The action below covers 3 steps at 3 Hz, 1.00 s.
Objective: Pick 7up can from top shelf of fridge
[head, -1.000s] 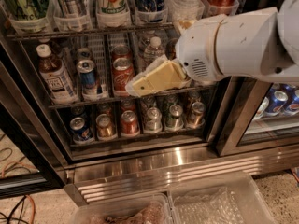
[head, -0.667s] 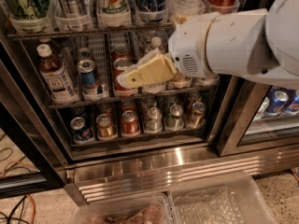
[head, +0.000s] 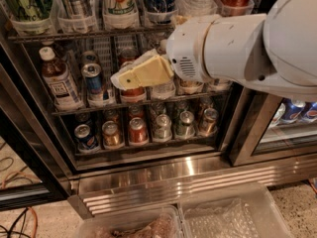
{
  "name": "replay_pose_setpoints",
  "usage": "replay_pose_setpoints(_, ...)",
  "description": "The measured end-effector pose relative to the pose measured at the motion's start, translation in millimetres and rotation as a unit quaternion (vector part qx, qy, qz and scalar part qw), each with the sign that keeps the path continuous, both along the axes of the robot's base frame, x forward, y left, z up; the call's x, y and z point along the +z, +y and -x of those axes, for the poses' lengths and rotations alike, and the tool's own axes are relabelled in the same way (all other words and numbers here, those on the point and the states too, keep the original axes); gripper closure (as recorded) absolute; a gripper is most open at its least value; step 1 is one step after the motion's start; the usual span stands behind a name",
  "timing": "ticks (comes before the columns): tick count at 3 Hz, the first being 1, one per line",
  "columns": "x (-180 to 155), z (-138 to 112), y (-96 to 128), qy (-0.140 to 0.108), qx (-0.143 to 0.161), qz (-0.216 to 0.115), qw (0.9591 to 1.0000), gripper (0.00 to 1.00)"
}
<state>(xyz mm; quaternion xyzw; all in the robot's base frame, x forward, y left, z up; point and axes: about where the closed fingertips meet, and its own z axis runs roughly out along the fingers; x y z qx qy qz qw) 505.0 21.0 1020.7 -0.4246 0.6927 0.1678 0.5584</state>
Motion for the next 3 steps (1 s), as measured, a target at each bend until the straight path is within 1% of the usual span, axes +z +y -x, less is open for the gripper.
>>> replay_pose_setpoints(1,-3,-3,11,-0.001,0.000,-0.024,0.9997,0.00)
replay_pose_setpoints(2,-6,-13,25,-0.006,-0.014,-0.069,0.9975,0.00)
replay_pose_setpoints(3,2,-24,41,-0.021,-0.030,-0.113,0.9929,0.00)
